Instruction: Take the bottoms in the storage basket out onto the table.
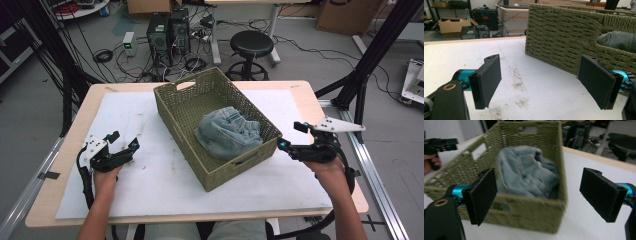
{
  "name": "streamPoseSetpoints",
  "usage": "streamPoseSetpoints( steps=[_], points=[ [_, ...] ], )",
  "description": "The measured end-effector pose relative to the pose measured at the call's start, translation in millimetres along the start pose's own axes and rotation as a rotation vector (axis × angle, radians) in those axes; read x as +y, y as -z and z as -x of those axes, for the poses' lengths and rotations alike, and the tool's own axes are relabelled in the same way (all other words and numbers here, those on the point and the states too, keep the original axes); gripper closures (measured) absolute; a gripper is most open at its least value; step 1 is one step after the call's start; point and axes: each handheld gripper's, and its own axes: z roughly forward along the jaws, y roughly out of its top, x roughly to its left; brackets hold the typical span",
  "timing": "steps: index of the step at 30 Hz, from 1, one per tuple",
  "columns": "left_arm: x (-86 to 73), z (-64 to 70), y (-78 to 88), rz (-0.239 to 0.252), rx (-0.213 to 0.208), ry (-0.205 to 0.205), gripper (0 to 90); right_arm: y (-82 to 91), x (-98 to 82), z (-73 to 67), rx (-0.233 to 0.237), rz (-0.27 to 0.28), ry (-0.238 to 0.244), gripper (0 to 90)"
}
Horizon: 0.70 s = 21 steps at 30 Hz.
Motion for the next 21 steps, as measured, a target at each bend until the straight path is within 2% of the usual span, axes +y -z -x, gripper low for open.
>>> streamPoseSetpoints(
  steps=[2,5,10,13,18,19,20,21],
  points=[
    [0.0,0.3,-0.2,0.001,-0.002,-0.001,19.0,-5.5,17.4,-7.1,0.017,-0.011,0.042,14.3],
    [0.0,0.1,0.1,0.000,-0.004,-0.001,19.0,-17.5,37.9,-14.7,0.041,-0.031,0.080,14.3],
    [-0.1,-0.2,-0.1,0.002,-0.002,0.002,19.1,-44.8,61.4,-23.8,0.076,-0.101,0.135,14.3],
    [-0.1,-0.3,-0.1,0.002,-0.003,0.003,19.0,-64.8,67.2,-25.6,0.109,-0.151,0.118,14.3],
    [0.0,-0.4,-0.1,0.001,-0.005,0.004,19.0,-99.7,70.5,-24.0,0.123,-0.234,0.084,14.3],
    [0.0,-0.4,-0.1,0.001,-0.005,0.004,19.0,-99.7,70.5,-24.0,0.123,-0.234,0.084,14.3],
    [0.0,-0.4,0.0,0.001,-0.005,0.004,19.1,-115.1,72.0,-24.0,0.121,-0.282,0.082,14.4],
    [0.0,-0.3,-0.1,0.002,-0.005,0.003,19.1,-122.9,72.3,-24.9,0.112,-0.317,0.091,14.6]
  ],
)
